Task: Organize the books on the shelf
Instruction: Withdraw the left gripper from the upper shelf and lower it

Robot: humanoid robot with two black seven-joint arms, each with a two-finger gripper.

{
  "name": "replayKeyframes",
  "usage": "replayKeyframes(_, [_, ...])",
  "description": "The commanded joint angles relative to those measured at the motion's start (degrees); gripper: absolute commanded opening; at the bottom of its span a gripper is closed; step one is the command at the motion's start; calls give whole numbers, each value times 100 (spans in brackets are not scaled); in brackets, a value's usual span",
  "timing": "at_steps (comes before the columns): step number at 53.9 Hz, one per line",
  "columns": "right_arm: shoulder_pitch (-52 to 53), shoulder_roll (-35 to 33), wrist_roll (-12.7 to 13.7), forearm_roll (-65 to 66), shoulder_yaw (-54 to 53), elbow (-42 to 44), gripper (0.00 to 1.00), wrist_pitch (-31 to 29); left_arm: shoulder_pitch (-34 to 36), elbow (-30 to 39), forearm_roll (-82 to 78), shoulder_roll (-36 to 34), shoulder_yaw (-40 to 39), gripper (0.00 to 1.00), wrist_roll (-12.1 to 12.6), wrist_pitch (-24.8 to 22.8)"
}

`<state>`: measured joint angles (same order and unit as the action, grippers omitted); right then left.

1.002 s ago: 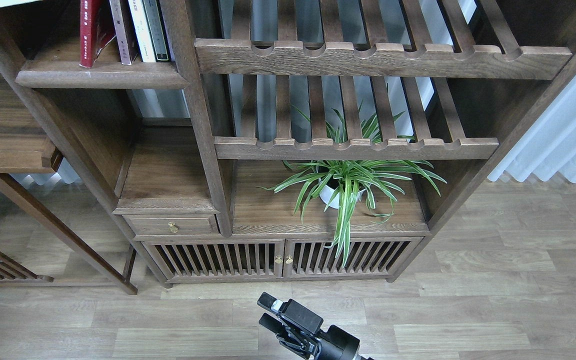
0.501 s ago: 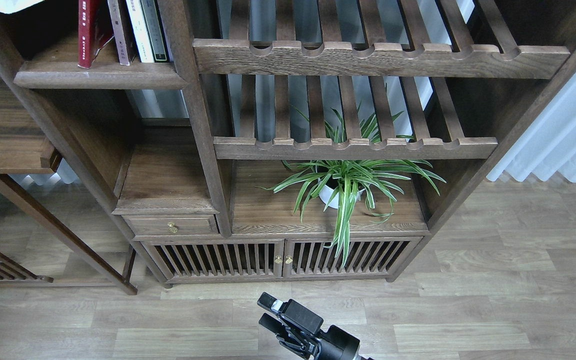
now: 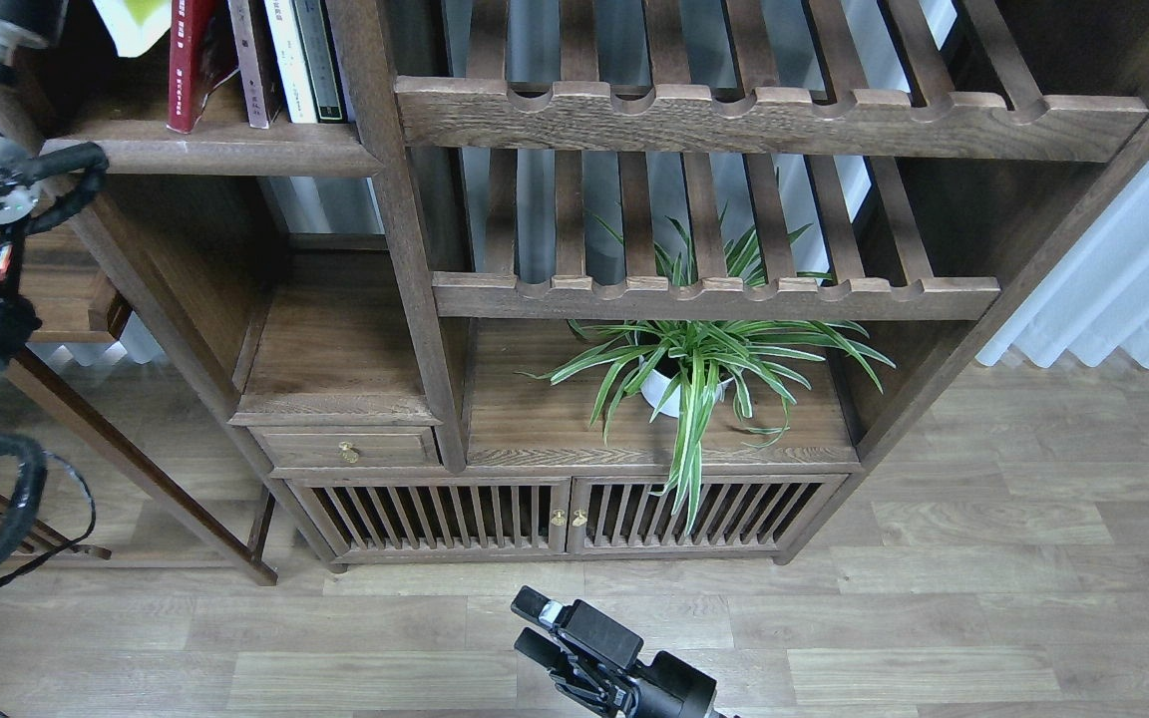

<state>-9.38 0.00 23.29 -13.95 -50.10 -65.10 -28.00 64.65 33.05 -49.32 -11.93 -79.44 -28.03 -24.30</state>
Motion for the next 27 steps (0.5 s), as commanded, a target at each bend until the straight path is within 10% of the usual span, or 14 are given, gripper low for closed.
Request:
replayKeyframes(1, [-12,0,0,-2,-9,-3,97,0,82,-220,11,94,-36,4,3,92])
replayKeyframes(20, [-47,0,0,-2,9,-11,97,0,478,-853,46,297,131,7,3,127])
replayKeyframes(24, [-47,0,0,-2,18,-20,97,0,487,-836,81,297,254,17,3,127])
replayKeyframes(27, [-55,0,0,-2,9,-29,97,0,478,-809,160,305,315,46,3,136])
